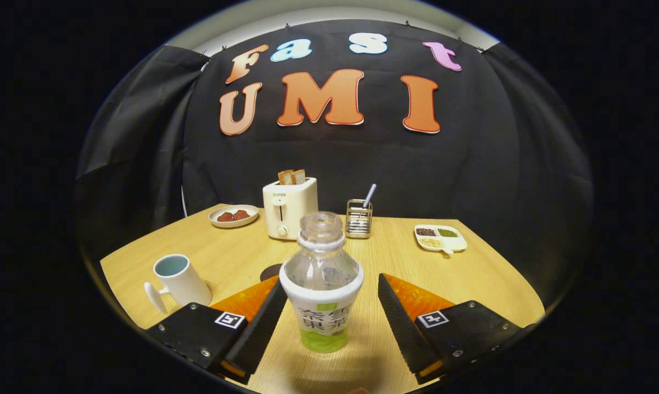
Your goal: Take the bottle from table, then pour the juice into the cup, finally place the bottle on the coaster
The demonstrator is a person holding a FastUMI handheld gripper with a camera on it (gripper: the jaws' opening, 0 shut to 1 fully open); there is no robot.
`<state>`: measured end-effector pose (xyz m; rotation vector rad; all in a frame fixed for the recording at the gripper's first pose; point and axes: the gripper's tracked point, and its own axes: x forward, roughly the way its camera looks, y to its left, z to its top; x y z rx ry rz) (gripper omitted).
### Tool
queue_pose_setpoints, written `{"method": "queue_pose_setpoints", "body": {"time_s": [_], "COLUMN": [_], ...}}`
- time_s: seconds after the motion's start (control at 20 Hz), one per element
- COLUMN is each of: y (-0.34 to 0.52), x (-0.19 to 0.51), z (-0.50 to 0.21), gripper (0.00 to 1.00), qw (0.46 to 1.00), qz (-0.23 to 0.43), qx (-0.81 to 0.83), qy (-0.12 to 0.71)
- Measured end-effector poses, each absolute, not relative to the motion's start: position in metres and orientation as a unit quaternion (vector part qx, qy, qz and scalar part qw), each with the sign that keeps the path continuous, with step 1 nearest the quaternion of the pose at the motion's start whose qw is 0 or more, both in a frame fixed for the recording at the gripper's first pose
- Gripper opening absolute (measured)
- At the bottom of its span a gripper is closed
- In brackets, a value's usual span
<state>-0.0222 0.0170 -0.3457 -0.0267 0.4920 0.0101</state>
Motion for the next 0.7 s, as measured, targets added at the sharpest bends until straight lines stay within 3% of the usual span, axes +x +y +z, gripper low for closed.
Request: {"method": "queue_pose_setpoints", "body": {"time_s": [0.5,0.55,0.7], "y": [0.028,0.028,0.031], "x": [-0.020,-0.019,-0.020], "z": [-0.396,-0.395,-0.394], "gripper": [0.76,0.69,0.64], "qw": [0.962,0.963,0.962], "qz": [-0.019,-0.022,-0.024], "qx": [-0.002,-0.003,-0.017], "qy": [0.273,0.267,0.271]}}
